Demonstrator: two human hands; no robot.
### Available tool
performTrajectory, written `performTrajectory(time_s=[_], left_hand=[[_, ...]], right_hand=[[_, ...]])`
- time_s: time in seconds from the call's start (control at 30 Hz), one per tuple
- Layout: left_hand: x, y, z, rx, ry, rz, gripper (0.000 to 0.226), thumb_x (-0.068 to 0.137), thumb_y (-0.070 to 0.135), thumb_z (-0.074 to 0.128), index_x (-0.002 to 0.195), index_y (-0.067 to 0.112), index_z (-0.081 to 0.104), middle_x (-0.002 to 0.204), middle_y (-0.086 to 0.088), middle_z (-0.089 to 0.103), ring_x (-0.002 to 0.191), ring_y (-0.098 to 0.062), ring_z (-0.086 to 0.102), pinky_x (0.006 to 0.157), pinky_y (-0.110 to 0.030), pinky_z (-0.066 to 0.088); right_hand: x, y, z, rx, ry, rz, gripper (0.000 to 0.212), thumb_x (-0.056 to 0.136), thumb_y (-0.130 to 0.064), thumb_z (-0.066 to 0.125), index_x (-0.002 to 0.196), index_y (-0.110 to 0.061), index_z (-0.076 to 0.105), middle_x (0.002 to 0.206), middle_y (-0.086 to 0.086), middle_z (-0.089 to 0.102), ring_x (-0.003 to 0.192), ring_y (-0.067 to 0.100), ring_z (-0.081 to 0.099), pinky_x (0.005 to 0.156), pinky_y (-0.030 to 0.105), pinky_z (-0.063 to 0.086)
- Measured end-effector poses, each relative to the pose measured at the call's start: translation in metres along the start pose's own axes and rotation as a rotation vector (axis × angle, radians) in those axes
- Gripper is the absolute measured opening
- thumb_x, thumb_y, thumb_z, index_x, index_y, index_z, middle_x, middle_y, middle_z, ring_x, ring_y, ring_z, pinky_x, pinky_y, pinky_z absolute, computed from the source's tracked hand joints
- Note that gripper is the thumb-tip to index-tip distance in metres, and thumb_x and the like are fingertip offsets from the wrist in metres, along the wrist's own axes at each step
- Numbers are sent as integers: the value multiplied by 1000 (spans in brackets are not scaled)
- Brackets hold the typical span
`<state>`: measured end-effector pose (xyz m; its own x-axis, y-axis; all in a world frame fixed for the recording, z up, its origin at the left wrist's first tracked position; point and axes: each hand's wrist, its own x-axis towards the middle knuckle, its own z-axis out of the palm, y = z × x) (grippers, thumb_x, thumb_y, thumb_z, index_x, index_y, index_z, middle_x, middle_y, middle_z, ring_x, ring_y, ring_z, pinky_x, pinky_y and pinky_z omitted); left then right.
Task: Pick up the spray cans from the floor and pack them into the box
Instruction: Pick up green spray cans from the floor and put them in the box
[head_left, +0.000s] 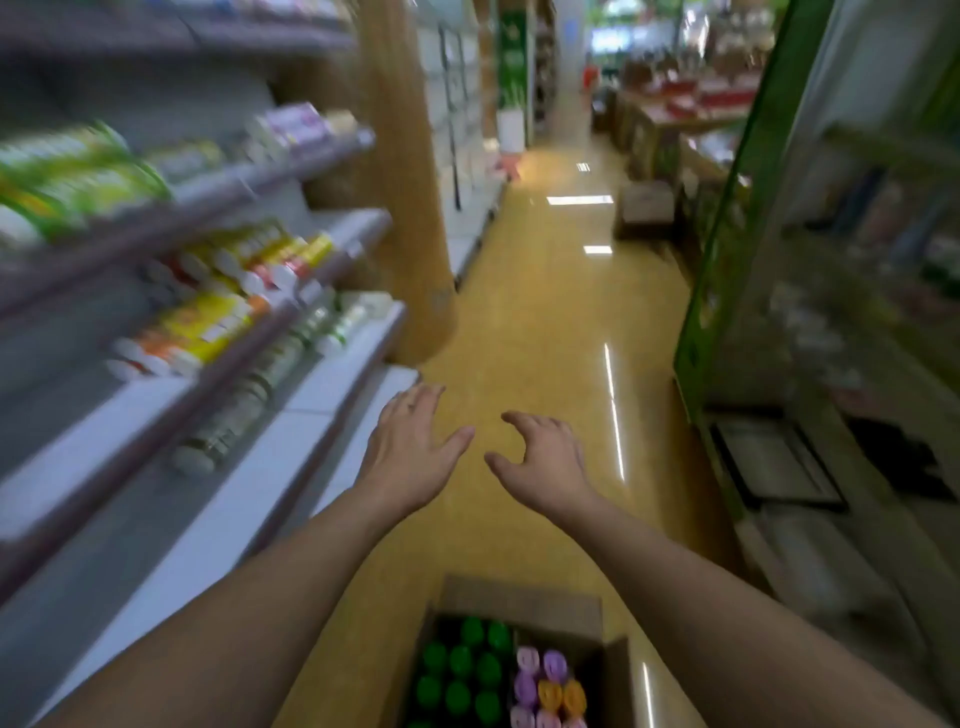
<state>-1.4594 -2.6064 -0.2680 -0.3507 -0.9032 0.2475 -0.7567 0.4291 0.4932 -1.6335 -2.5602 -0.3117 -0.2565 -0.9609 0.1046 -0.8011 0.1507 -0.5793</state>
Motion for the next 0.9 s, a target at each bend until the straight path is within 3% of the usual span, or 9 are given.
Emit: performTrajectory(time_s=[0.1, 0.27, 0.37, 0.5, 0.57, 0.67, 0.73, 0.9], left_hand=[[-16, 15, -111, 79, 173, 13, 69, 96, 50, 57, 154, 19, 36, 161, -4, 32, 149, -23, 24, 121, -37, 19], [-94, 20, -268, 196, 440, -15, 64, 93, 46, 63, 145, 12, 47, 150, -11, 45, 139, -29, 39, 116, -38, 28], [-175, 11, -333, 264, 521, -95, 68, 95, 48, 61, 151, 15, 40, 157, -11, 38, 146, -29, 30, 120, -40, 23], [-317, -8, -408, 402, 595, -234, 74, 93, 61, 54, 154, 25, 34, 162, -7, 29, 150, -25, 23, 122, -38, 20], [-396, -12, -445, 460, 635, -318, 89, 81, 78, 33, 154, 27, 35, 162, -5, 29, 150, -23, 24, 121, -37, 22], [-521, -14, -499, 562, 706, -460, 104, 69, 83, 15, 155, 28, 32, 163, -2, 26, 151, -23, 21, 123, -37, 18], [-609, -7, -528, 626, 757, -556, 101, 72, 82, 17, 155, 27, 32, 162, -2, 27, 150, -23, 23, 123, -35, 16], [-823, 30, -577, 815, 862, -835, 74, 95, 61, 49, 156, 23, 30, 160, -5, 29, 148, -22, 24, 119, -34, 21]], right_hand=[[-6, -79, -57, -46, 57, -190, 65, 87, -56, 58, 146, -32, 46, 145, -3, 53, 139, 25, 37, 113, 42, 31], [-55, -203, -118, -31, 160, -470, 64, 86, -57, 59, 145, -33, 48, 143, -5, 54, 136, 24, 39, 112, 39, 32], [-109, -276, -126, -28, 185, -636, 63, 88, -57, 56, 146, -35, 46, 145, -7, 52, 137, 23, 38, 113, 37, 31], [-208, -364, -104, 32, 149, -837, 64, 85, -62, 52, 142, -31, 51, 136, -4, 57, 131, 24, 46, 109, 32, 33], [-264, -408, -84, 68, 65, -940, 68, 82, -65, 47, 140, -29, 52, 136, -5, 57, 131, 21, 46, 109, 30, 33], [-355, -480, -55, 92, -37, -1096, 71, 82, -69, 48, 146, -37, 45, 143, -10, 52, 135, 18, 42, 111, 29, 31], [-427, -530, -39, 125, -86, -1219, 71, 85, -66, 51, 149, -37, 41, 146, -8, 50, 136, 19, 41, 112, 29, 31], [-638, -633, -12, 303, -243, -1532, 67, 88, -62, 58, 145, -28, 50, 145, -5, 53, 135, 21, 45, 112, 31, 32]])
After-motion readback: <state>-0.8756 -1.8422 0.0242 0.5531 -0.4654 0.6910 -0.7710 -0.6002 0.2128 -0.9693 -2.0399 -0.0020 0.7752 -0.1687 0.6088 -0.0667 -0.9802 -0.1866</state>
